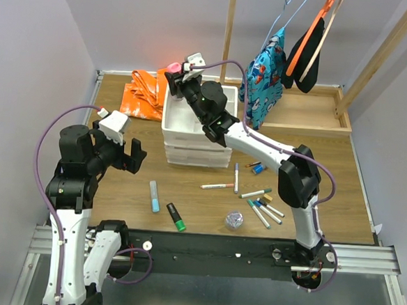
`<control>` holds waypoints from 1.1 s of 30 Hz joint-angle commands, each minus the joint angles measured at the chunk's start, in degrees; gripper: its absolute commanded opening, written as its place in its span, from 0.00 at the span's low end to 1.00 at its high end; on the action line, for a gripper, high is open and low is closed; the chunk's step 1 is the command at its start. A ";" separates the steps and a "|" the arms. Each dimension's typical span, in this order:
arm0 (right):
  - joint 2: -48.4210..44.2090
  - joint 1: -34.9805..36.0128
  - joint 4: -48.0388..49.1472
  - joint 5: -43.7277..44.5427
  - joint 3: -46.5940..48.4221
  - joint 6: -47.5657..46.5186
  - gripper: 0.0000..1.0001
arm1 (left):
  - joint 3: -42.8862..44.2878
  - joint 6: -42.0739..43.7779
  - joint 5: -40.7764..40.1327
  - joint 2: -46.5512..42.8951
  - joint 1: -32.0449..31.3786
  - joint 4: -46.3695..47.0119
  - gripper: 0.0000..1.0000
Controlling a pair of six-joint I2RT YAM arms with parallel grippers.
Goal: Sort the stationery into containers
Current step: Place the stationery in the storage box.
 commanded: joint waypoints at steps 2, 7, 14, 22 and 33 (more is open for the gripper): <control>0.69 -0.80 4.57 -0.12 1.34 1.14 0.01 | -0.35 -0.74 -0.88 0.26 0.32 2.22 0.98; -0.98 -0.80 6.50 -0.03 -2.19 1.41 0.01 | -0.79 -1.09 -0.97 0.26 0.32 2.93 0.98; -2.48 -0.80 6.94 0.50 -5.09 1.24 0.25 | -0.97 -0.74 -1.41 -0.18 0.32 2.84 0.98; -4.41 -0.80 6.42 1.03 -6.06 0.62 0.39 | -0.97 -1.09 -1.40 -0.97 0.40 3.10 0.98; -7.40 -0.80 5.71 0.32 -9.04 -0.52 0.71 | -0.71 -1.35 -0.53 -1.85 1.28 3.98 0.98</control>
